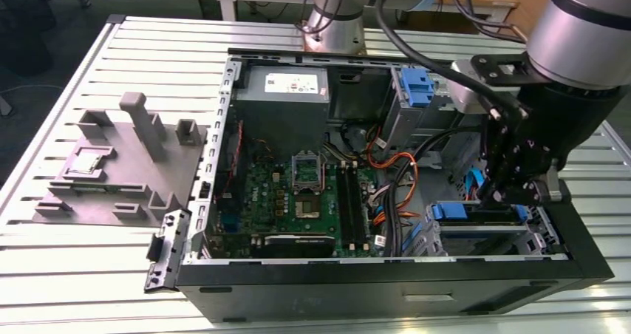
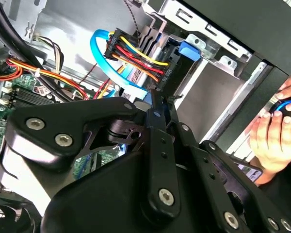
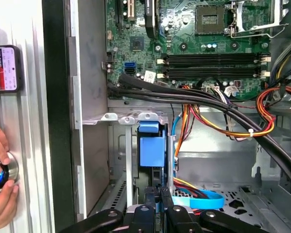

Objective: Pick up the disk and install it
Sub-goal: 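Insert the second disk wire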

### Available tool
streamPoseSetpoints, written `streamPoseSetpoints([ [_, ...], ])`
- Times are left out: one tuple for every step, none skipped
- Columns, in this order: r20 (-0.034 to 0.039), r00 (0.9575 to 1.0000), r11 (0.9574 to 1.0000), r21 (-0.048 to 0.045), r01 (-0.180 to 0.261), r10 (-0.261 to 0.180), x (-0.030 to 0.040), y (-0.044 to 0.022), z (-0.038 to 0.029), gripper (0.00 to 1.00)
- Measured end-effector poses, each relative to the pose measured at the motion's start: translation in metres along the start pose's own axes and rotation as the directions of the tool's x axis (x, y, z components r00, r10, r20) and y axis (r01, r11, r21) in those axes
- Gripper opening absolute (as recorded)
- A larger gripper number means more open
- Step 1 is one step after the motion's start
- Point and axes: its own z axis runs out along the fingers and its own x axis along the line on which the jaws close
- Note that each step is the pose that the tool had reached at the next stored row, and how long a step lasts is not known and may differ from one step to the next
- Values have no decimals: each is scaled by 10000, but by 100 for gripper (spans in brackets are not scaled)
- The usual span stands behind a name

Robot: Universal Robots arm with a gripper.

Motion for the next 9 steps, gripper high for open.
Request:
streamPoseSetpoints([
  [72, 10000, 10000, 11, -8, 8, 9, 1, 4, 16],
  [130, 9999, 10000, 21, -14, 14, 17, 2, 8, 16],
  [168, 9999, 10000, 31, -20, 19, 24, 4, 11, 16],
  [193, 9998, 10000, 37, -22, 21, 28, 4, 15, 16],
  [203, 9998, 10000, 40, -23, 22, 30, 6, 17, 16],
  [207, 9998, 10000, 42, -24, 23, 30, 7, 19, 16],
  [213, 9998, 10000, 43, -25, 24, 30, 8, 21, 16],
  [226, 9997, 10000, 44, -26, 25, 30, 8, 24, 16],
  [242, 9997, 10000, 45, -28, 27, 30, 9, 28, 16],
])
